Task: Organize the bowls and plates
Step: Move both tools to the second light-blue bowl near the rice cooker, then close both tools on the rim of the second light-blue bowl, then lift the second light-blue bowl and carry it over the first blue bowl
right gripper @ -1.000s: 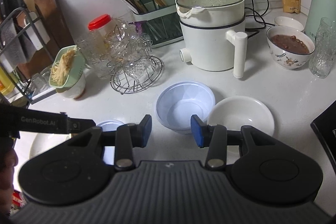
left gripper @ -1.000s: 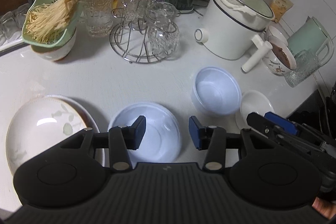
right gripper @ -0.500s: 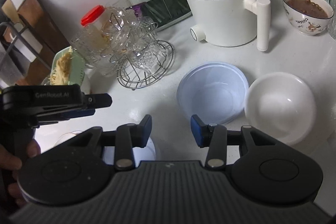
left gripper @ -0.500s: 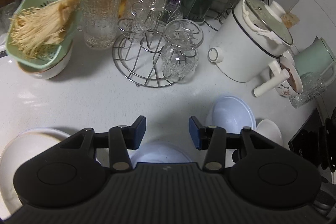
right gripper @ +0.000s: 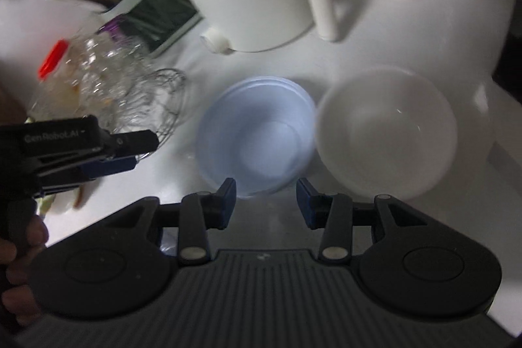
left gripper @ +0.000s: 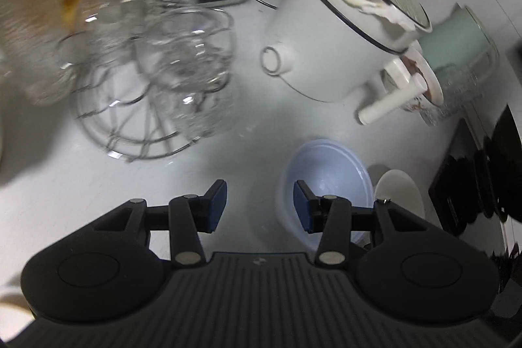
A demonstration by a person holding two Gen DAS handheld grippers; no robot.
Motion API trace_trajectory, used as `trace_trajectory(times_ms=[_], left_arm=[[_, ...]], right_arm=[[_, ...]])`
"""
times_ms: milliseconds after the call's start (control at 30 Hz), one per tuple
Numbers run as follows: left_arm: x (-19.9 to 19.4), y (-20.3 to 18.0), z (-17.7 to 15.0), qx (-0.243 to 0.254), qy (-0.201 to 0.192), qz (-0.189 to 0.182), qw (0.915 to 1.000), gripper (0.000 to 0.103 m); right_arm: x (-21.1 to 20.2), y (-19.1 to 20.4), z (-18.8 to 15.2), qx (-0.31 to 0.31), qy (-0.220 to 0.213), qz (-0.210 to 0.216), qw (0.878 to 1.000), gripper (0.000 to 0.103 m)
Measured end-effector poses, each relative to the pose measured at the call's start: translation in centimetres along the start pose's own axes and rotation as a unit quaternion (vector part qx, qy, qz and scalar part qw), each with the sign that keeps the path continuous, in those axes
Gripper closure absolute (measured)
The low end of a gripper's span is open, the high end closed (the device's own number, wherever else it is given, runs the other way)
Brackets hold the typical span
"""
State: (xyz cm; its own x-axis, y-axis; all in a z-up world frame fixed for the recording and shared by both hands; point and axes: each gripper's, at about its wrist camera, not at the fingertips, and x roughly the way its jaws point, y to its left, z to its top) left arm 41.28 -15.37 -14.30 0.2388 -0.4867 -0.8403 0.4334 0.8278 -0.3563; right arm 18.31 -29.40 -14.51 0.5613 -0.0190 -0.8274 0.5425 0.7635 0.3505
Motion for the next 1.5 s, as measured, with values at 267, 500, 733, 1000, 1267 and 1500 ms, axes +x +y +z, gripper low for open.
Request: trace_trajectory(times_ms=[267, 500, 733, 1000, 1267, 1500], left_arm=[[2.8, -1.4, 1.8, 0.049, 0.035, -0.01, 0.9981, 0.052], [4.3, -1.7, 2.1, 0.068, 0.05, -0.007, 0.9963, 0.054], [5.2, -2.4, 2.0, 0.087, 0.056, -0.005, 0.9946, 0.06], [5.8, -2.6, 1.8, 0.103, 0.056, 0.006, 0.9932, 0.079], [5.6, -2.2, 1.5, 0.096, 0.052, 0.01, 0.994, 0.094], [3.8, -1.8, 1.6, 0.083, 0.04, 0.013, 0.9957, 0.096]], right_arm=[[1.3, -0.6, 0.3, 0.055, -0.008, -0.008, 0.998, 0.058], [1.8, -0.8, 0.4, 0.085, -0.018, -0.01, 0.996, 0.058], [2.5, -0.8, 0.5, 0.1, -0.021, -0.002, 0.995, 0.058], [2.7, -1.2, 0.6, 0.116, -0.031, 0.008, 0.993, 0.06], [3.2, -1.1, 0.8, 0.107, -0.03, 0.02, 0.994, 0.081], [2.6, -0.8, 1.1, 0.096, -0.036, 0.034, 0.994, 0.085]])
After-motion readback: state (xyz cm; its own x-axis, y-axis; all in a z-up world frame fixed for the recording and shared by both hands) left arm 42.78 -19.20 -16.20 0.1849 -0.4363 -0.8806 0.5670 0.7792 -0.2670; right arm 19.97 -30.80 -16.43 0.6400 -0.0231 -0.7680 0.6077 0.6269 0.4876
